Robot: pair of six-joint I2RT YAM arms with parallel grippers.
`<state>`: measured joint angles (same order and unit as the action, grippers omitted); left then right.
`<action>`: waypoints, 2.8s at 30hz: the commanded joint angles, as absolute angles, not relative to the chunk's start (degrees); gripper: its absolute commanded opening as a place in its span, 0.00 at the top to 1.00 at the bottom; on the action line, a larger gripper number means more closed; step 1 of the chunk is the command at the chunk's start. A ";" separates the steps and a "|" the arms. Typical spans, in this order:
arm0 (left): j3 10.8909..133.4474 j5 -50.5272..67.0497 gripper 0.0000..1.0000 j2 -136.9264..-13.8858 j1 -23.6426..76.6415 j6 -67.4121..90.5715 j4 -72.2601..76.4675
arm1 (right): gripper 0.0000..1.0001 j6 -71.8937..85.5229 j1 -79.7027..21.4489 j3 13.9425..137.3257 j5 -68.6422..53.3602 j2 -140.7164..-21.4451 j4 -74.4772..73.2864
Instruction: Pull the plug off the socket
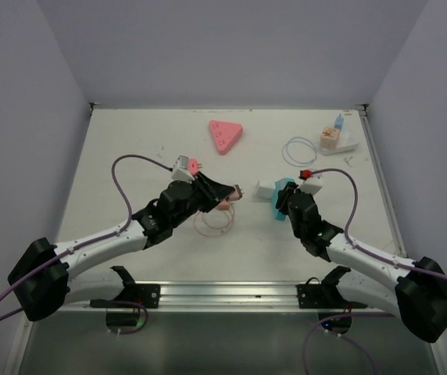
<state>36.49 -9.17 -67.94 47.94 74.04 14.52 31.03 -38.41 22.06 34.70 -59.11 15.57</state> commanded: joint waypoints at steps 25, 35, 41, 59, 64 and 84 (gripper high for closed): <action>17.76 7.38 0.75 -75.67 20.31 53.88 26.10 | 1.00 29.00 -35.24 26.19 16.35 -54.40 22.32; 19.15 5.63 0.00 -65.24 19.16 52.03 16.89 | 1.00 27.86 -35.33 28.30 10.47 -54.75 22.41; 24.95 5.00 0.00 -58.20 19.25 50.71 7.48 | 1.00 28.04 -35.33 29.88 5.63 -54.41 22.59; 41.92 3.87 0.01 -66.62 36.21 40.28 7.56 | 1.00 28.83 -35.42 31.99 -1.66 -54.67 23.30; 45.26 4.04 0.05 -67.15 37.35 24.57 4.66 | 1.00 25.58 -35.51 33.57 -4.22 -55.46 21.18; 48.42 -1.58 0.27 -72.07 46.75 8.61 1.23 | 1.00 22.59 -35.42 35.95 -8.00 -55.90 18.72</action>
<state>45.56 1.28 -71.42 45.65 11.53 0.25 22.98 -35.51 31.92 -6.07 -56.14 14.02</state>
